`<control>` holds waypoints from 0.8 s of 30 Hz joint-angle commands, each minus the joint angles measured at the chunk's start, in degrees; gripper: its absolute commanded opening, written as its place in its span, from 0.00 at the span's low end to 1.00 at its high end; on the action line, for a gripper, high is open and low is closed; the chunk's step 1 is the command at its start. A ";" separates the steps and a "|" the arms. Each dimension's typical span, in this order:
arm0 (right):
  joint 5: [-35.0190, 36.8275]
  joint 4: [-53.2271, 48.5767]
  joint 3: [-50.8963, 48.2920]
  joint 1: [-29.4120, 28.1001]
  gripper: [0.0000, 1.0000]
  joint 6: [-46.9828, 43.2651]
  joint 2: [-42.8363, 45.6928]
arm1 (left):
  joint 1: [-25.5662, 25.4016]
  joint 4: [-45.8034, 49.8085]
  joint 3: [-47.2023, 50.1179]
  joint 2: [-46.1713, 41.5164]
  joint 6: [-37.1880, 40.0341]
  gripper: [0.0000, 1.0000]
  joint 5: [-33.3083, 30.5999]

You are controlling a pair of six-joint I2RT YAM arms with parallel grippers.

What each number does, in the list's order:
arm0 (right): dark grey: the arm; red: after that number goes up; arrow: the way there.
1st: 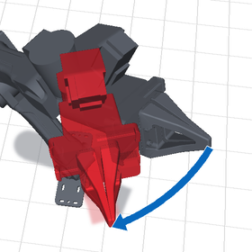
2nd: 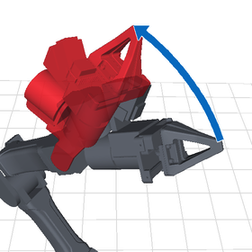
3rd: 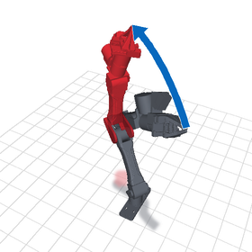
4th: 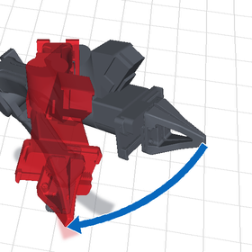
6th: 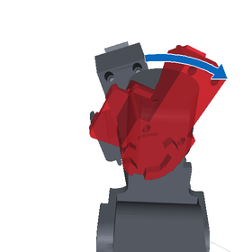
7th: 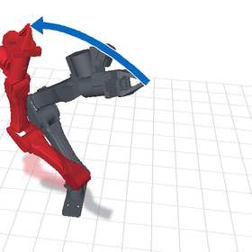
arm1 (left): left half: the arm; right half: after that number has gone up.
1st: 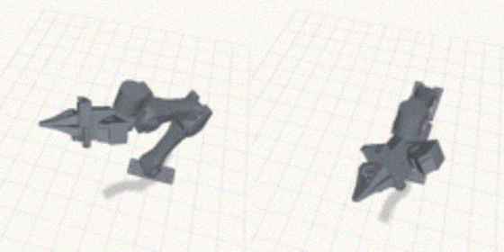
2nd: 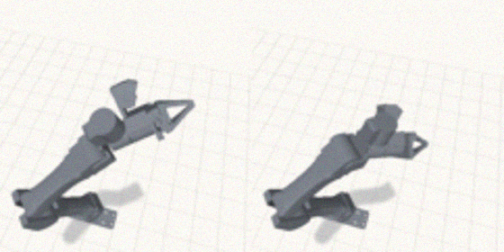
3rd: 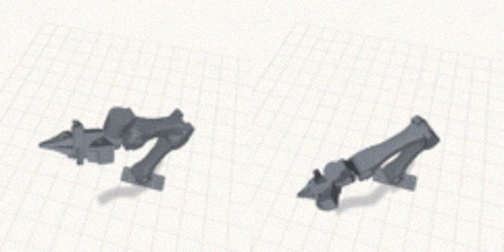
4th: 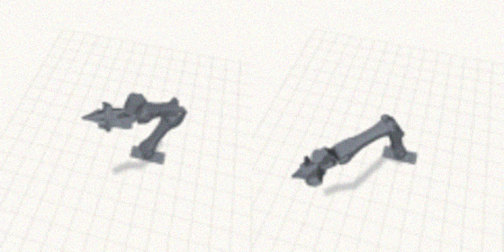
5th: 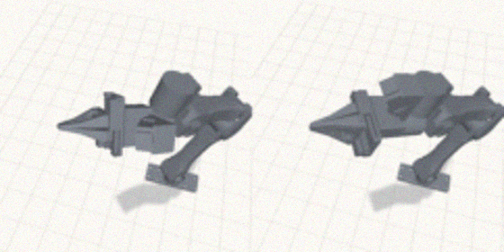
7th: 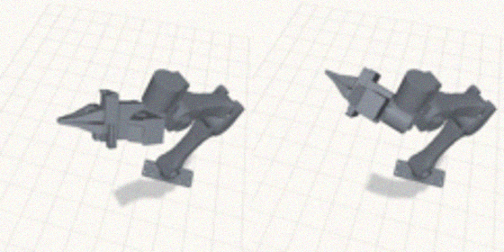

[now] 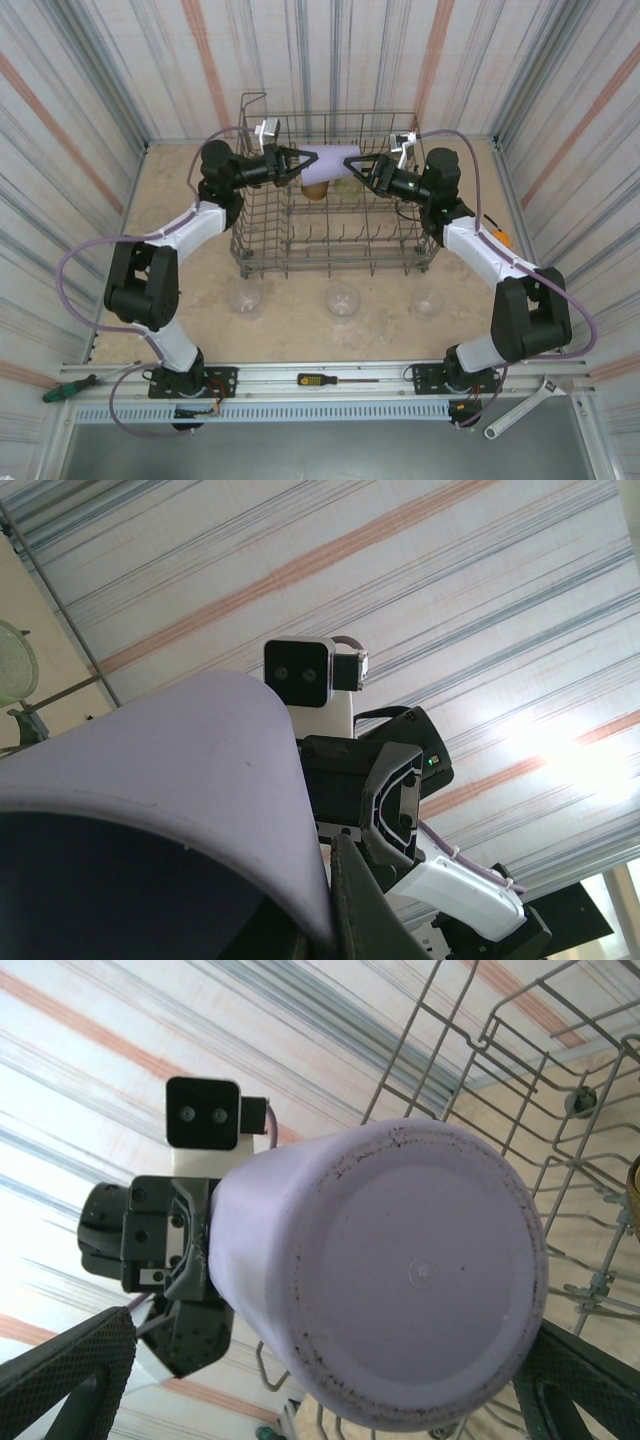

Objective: Load the cups into the dish rack

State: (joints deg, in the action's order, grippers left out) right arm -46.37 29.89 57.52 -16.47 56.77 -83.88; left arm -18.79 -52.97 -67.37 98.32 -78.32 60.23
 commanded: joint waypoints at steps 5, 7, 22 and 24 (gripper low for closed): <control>-0.29 6.76 -1.65 0.21 0.99 3.54 -1.28 | -1.08 -9.94 1.23 2.87 -5.65 0.00 -0.11; -0.26 6.79 -1.44 0.31 0.99 3.78 -1.64 | -1.08 -11.65 1.62 2.93 -6.55 0.00 -0.39; 1.10 13.57 -0.22 0.56 0.93 8.59 -5.26 | -1.60 -12.06 1.85 3.59 -6.56 0.00 0.06; 1.23 13.96 -0.21 0.56 0.94 8.90 -5.58 | -1.69 -12.11 1.73 3.75 -6.58 0.00 0.17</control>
State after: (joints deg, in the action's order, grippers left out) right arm -45.87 40.73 55.92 -16.36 64.10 -88.86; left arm -19.92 -62.06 -65.71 101.38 -84.33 59.57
